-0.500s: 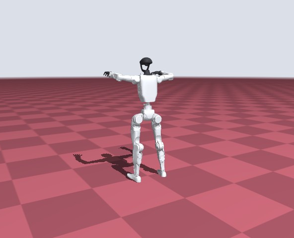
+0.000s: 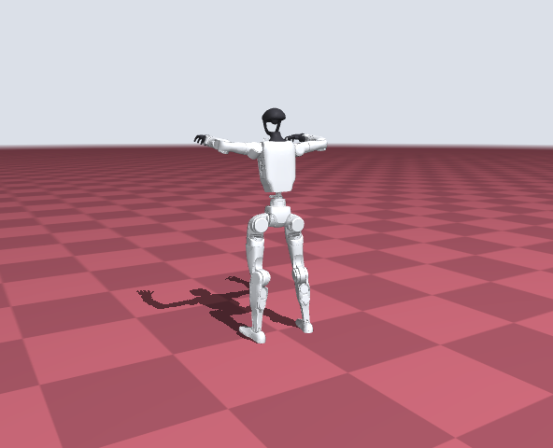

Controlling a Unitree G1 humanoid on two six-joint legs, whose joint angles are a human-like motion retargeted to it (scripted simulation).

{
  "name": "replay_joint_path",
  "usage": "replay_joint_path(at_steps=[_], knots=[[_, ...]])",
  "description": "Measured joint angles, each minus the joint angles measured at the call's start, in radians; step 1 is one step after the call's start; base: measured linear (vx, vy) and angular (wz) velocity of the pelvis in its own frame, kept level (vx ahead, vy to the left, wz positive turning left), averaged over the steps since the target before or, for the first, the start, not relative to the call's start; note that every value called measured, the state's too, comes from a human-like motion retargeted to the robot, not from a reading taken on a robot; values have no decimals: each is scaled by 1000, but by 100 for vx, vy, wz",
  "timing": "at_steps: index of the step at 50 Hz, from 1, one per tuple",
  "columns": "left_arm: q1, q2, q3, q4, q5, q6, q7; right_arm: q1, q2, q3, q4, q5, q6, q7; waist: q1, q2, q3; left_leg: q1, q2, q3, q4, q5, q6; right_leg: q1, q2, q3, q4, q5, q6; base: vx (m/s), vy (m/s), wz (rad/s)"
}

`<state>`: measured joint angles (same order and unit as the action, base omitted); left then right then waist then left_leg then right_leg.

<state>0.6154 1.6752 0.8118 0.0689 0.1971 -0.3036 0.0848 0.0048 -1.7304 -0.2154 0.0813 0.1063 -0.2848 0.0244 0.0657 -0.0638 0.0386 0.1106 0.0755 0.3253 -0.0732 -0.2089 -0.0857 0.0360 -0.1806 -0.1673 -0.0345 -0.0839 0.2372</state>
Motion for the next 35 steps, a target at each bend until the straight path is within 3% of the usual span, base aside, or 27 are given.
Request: replay_joint_path(at_steps=[35], knots=[[114,-15,129,-10,-4,0,7,45,22,-59,-7,8,-4,-11,-11,0,6,4,4,-4,4,-9,2,1,3,-2,13,-23,-13,0,0,0]])
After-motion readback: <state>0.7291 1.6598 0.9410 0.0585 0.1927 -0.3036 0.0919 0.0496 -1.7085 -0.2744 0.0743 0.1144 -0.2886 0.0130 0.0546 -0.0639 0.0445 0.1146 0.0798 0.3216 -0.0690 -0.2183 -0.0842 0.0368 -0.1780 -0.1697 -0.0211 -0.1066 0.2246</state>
